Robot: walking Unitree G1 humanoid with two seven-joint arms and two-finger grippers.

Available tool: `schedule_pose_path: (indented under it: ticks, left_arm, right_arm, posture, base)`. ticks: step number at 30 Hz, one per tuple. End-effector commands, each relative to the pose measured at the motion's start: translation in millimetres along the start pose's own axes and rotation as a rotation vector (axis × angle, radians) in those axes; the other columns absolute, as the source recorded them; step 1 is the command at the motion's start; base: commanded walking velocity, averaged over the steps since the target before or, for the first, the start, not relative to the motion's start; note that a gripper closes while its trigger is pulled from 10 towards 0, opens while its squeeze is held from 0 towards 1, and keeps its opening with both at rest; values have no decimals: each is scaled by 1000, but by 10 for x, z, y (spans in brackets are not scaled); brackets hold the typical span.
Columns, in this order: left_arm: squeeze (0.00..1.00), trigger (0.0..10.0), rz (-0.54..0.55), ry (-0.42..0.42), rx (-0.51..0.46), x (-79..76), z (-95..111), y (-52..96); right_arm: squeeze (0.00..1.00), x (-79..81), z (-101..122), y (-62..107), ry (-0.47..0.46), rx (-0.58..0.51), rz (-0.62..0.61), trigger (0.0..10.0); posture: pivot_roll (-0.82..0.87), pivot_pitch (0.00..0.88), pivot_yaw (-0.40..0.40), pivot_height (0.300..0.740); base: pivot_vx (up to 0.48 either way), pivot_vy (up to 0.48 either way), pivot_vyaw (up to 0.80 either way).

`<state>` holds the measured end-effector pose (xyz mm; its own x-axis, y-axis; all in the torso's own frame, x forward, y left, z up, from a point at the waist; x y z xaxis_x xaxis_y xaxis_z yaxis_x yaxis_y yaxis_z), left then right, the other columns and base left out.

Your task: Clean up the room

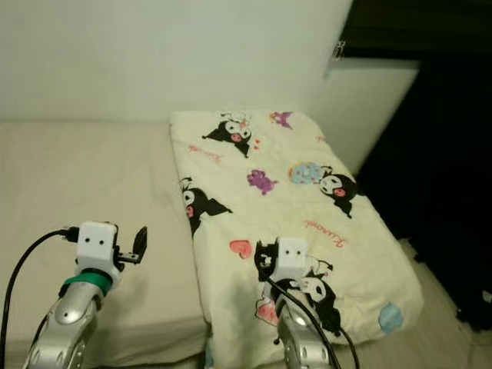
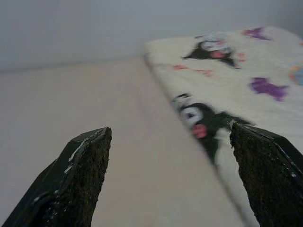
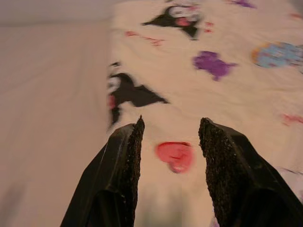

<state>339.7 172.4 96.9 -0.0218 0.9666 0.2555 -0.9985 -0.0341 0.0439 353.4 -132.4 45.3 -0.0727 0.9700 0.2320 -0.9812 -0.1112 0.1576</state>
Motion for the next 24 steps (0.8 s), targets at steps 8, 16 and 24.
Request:
schedule_pose_path:
  ticks: [8,16,24]
  left_arm:
    - [0,10000,-6,21,39,-35,-95,28]
    - [0,10000,-4,38,49,-36,-115,31]
    - [0,10000,-12,52,48,-54,-105,22]
  right_arm:
    - [0,23,-46,1,13,18,14,10000]
    - [0,-74,-57,8,-45,18,-40,10000]
    - [0,-84,-49,4,-40,16,-44,10000]
  posture:
    - [106,0,-44,740]
    - [106,0,-43,740]
    - [105,0,-45,740]
  base:
    - [0,0,800]
    - [0,0,200]
    - [0,231,0]
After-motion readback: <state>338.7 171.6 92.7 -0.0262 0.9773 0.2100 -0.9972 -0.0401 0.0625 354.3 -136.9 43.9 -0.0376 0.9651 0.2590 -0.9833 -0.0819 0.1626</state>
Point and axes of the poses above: a point about 5 cm out from each wrist's last joint towards the gripper, its own y axis pointing back from the gripper into the wrist, its own z axis along the axis of the wrist's last joint, x = y × z, the point moved 6 cm from there along -y, pointing out of the wrist towards the gripper, and after that the axes turned 8 degrees about -y, right-handed, at the moved point
